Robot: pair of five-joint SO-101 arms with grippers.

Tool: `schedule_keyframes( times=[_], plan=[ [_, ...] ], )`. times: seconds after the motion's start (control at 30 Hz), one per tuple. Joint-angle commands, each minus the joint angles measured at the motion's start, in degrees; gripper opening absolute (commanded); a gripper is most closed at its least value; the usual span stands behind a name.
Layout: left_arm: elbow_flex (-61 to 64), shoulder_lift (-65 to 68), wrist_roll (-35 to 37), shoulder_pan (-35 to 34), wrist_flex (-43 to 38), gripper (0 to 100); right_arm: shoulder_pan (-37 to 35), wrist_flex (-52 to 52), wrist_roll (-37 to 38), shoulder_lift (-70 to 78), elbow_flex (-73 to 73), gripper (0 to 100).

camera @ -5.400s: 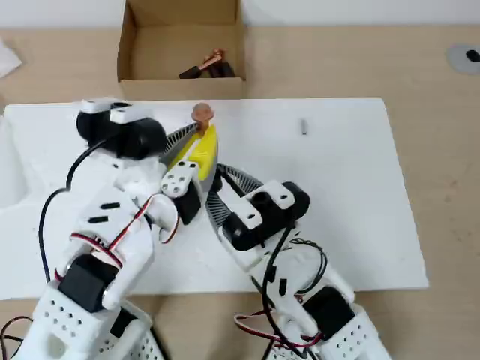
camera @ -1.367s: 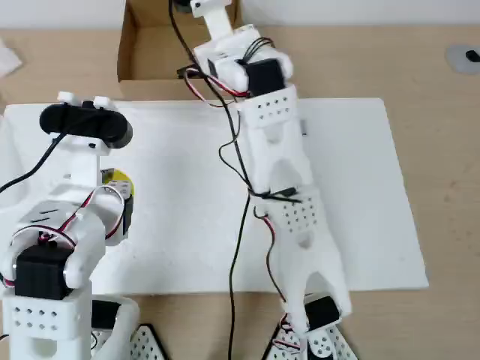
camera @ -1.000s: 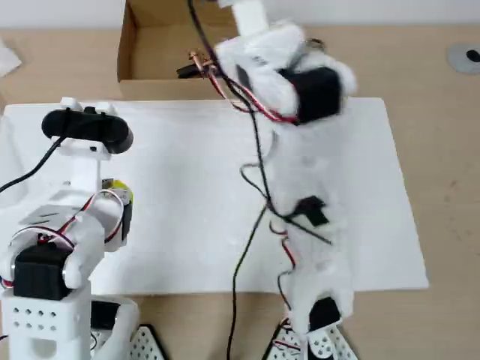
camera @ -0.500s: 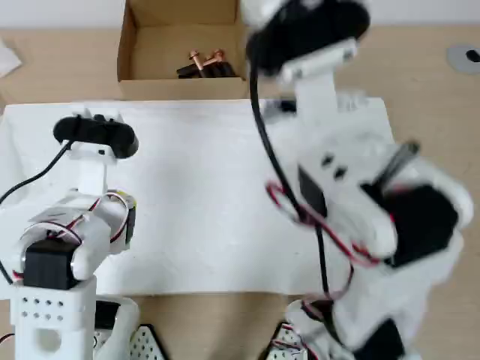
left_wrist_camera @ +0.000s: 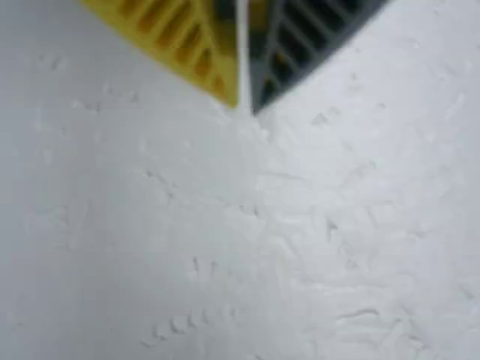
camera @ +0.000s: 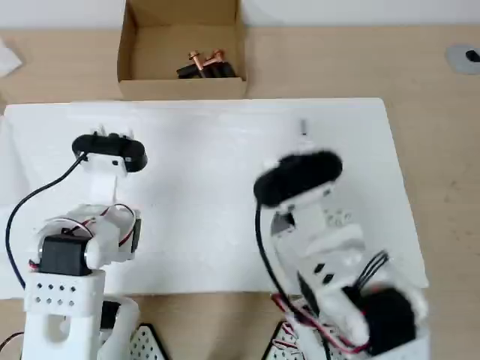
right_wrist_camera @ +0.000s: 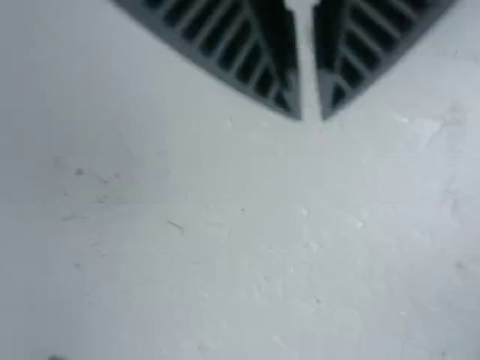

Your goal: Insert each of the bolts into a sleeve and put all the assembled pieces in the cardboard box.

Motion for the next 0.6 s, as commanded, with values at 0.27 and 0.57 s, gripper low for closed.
schedule_keyframes(
  times=[0.27, 0.57],
  plan=[
    [10.5, -0.3, -0.2, -0.7, -8.1, 1, 0.9, -13.6, 8.9, -30.2, 23.4, 1.0],
    [16.9, -0.2, -0.5, -0.6, -11.6, 1, 1.0, -19.6, 9.1, -30.7, 38.8, 1.0]
  ],
)
